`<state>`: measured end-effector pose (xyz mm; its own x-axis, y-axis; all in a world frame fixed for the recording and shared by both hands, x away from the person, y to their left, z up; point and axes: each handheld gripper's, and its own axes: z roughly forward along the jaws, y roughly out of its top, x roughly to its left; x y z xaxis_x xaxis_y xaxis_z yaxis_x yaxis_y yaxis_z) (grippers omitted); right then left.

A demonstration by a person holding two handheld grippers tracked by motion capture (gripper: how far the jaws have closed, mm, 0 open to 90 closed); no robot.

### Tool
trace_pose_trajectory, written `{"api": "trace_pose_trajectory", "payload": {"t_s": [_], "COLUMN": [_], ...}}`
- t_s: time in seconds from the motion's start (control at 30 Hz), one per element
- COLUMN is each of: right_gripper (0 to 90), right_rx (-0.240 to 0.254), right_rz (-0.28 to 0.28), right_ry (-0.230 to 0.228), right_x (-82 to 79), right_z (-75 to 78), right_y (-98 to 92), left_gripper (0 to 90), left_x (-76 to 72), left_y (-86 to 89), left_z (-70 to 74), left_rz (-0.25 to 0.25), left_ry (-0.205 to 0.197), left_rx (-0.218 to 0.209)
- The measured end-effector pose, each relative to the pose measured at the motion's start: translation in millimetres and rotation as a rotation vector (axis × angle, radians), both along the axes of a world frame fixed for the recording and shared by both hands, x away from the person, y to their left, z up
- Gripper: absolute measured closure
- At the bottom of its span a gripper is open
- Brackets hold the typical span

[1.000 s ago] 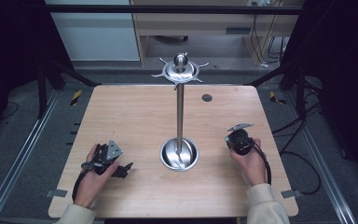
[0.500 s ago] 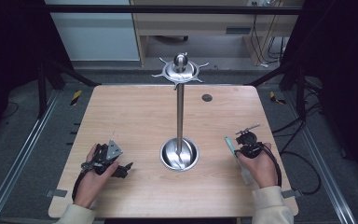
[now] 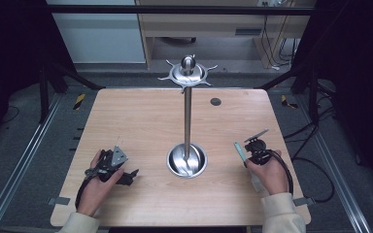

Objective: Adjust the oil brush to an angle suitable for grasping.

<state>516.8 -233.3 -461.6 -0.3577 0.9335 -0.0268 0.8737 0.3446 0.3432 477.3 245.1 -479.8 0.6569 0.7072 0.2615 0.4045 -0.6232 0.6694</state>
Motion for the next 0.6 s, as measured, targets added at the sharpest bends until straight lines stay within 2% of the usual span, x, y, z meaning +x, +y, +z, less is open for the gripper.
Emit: {"api": "trace_pose_trajectory", "payload": {"t_s": [0.03,0.1,0.6], "right_gripper": [71.5,73.1,79.0], "right_rx": [0.000,-0.002,-0.004], "right_rz": [0.001,-0.002,-0.005], "right_ry": [0.001,0.012,0.049], "right_x": [0.1,0.2,3.3], "right_z": [-0.2,-0.6,-7.1], "right_y": [0.1,1.0,-1.3], "left_gripper": [3.0,3.0,3.0], "left_x": [-0.1,-0.1,-0.2], "left_y": [-0.7,-0.3,-1.2], "left_z": [-0.7,-0.2,-0.6], "left_rz": [0.004,0.000,-0.003], "left_ry": [-0.003,0.001,0.003], "left_rx": [-0.011,0.000,0.002]}}
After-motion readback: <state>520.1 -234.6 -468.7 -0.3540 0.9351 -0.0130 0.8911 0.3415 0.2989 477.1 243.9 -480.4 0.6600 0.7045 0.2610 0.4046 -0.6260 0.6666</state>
